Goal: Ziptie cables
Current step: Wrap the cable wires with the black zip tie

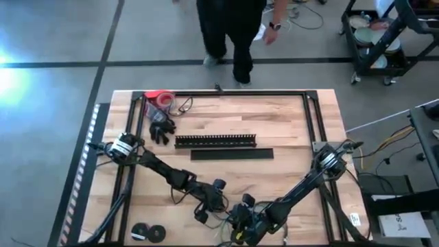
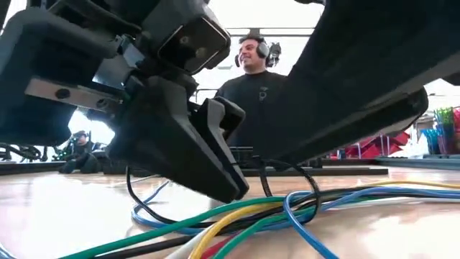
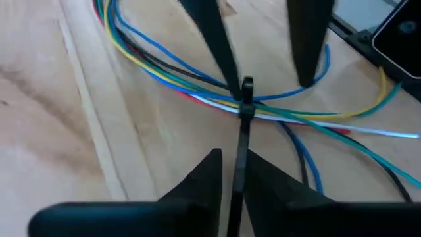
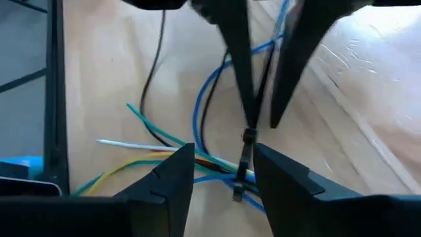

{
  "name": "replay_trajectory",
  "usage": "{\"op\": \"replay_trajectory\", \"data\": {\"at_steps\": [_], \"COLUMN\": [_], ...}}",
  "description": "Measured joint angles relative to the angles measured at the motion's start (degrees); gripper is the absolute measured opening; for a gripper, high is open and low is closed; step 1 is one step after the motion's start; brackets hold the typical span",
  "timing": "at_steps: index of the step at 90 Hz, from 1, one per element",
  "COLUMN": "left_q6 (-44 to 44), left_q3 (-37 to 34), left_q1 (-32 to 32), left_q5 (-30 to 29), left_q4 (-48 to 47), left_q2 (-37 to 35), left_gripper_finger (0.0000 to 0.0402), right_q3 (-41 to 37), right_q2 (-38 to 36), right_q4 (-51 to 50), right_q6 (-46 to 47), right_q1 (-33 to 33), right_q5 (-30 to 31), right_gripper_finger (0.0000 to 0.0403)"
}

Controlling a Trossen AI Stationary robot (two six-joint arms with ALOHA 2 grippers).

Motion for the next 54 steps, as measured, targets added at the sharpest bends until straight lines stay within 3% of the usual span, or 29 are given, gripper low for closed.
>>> {"op": "replay_trajectory", "data": {"at_steps": [26,54], "left_q6": [0.8,0.8], "left_q3": [0.1,0.1], "left_q1": [0.4,0.4], "left_q5": [-0.1,-0.1], "left_q4": [-0.3,-0.3], "left_q2": [-0.7,-0.7], "left_gripper_finger": [0.0048,0.0079], "right_q3": [3.2,3.2], "right_q2": [-0.1,-0.2], "right_q4": [-7.6,-9.2], "right_q6": [0.0,1.9], "right_q1": [-0.1,-1.5], "right_q5": [0.0,-1.8], "right_gripper_finger": [0.0153,0.0175]}}
